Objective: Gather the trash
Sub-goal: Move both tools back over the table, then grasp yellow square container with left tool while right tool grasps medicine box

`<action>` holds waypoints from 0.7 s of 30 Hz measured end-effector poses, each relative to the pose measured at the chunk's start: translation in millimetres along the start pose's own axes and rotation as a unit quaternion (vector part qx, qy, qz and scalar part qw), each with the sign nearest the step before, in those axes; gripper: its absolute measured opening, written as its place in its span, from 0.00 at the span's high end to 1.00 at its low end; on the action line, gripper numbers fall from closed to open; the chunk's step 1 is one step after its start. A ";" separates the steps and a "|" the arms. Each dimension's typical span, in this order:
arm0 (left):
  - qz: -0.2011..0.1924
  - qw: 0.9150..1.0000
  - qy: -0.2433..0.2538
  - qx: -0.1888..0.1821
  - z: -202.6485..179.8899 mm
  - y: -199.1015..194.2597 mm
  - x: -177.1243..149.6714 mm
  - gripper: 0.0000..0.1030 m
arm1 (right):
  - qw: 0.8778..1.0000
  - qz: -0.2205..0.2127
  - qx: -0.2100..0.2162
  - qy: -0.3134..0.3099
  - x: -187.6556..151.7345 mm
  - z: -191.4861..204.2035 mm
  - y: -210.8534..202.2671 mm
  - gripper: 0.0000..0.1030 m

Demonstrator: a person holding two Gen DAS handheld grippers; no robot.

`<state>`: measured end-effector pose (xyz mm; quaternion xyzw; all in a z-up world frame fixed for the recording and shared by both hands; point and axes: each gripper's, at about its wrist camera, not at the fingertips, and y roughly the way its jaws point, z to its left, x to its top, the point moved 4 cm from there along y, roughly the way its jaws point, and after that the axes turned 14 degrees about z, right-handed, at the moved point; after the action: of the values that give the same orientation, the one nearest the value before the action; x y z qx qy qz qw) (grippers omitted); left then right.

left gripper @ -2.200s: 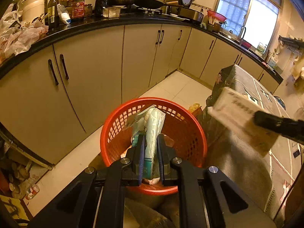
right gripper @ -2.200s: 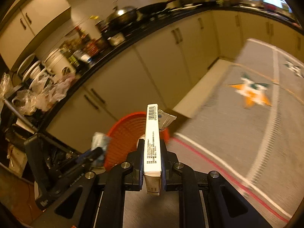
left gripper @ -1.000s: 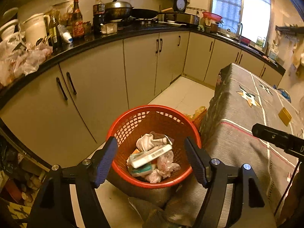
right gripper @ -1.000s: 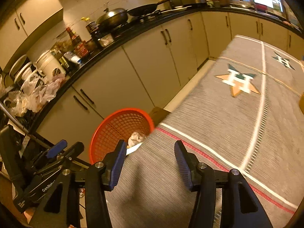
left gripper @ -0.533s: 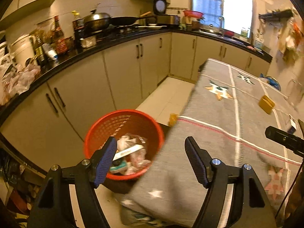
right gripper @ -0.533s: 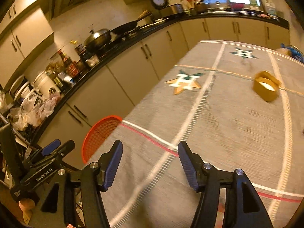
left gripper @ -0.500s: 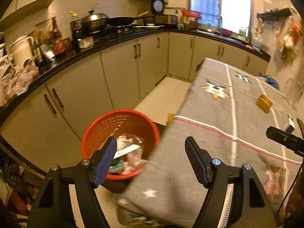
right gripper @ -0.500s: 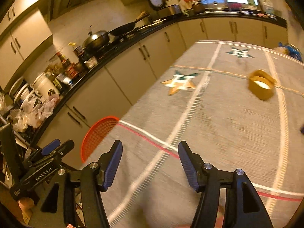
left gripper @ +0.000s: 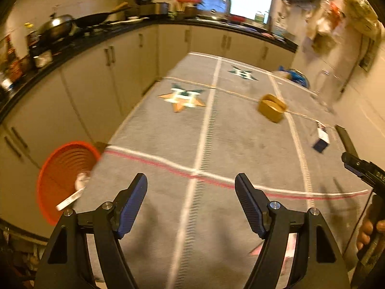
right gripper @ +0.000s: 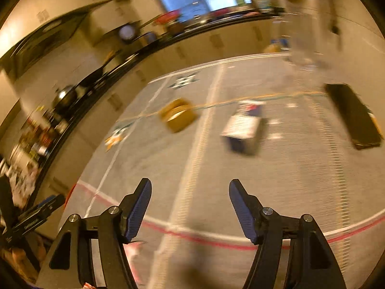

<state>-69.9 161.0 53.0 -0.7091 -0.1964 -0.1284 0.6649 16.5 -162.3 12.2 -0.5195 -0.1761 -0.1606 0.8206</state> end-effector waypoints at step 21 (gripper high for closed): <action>0.027 0.998 0.050 -0.027 -107.3 101.4 148.5 0.27 | 0.998 0.002 -0.039 0.047 72.1 -21.3 65.4 0.23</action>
<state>116.3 66.5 37.2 -0.7247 -0.1396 -0.1510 0.6576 112.2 -160.7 -15.5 -0.5429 -0.1295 -0.1898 0.8078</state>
